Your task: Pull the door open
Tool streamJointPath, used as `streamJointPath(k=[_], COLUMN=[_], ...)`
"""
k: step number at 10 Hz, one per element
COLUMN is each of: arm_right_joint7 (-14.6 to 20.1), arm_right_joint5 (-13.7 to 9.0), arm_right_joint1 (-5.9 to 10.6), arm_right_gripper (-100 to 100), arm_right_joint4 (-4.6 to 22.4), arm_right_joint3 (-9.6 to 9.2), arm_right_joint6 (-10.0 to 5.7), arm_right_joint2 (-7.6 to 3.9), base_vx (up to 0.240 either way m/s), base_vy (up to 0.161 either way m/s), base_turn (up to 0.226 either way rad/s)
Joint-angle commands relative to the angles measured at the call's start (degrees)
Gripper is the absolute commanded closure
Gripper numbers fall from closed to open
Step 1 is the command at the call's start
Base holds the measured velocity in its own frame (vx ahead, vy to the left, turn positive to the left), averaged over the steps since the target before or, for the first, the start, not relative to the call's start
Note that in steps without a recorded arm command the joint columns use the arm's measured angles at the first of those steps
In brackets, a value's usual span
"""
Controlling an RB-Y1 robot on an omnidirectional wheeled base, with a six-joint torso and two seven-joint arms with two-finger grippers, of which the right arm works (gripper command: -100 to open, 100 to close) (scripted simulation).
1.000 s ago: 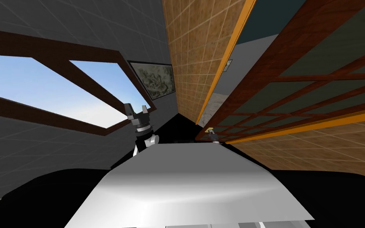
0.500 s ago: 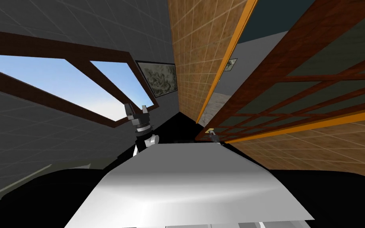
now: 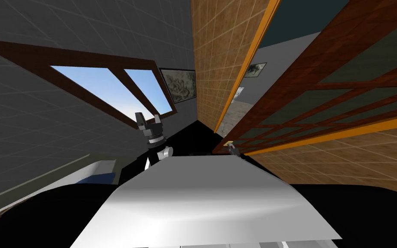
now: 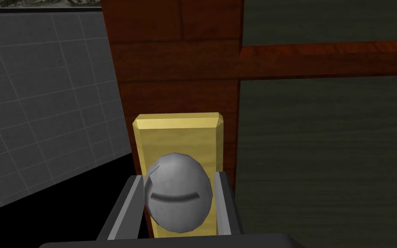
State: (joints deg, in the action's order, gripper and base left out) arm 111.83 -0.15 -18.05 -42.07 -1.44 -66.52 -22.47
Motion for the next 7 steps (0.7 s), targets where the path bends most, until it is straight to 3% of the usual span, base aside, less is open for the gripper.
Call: streamJointPath(k=[1, 2, 7], arm_right_joint7=[0.7, 0.5, 1.3], arm_right_joint5=[0.3, 0.2, 0.8], arm_right_joint1=[-0.27, -0.43, 0.2], arm_right_gripper=[100, 100, 100], arm_right_joint4=[0.9, 0.1, 2.1], arm_right_joint3=[-0.03, -0.1, -0.49], arm_right_joint6=[-1.67, -0.58, -2.51], arm_right_joint2=[-0.72, -0.45, -1.12], base_vx=[-0.23, -0.098, -0.188], base_vy=[-0.042, -0.017, -0.046], base_turn=[0.16, 0.035, 0.134])
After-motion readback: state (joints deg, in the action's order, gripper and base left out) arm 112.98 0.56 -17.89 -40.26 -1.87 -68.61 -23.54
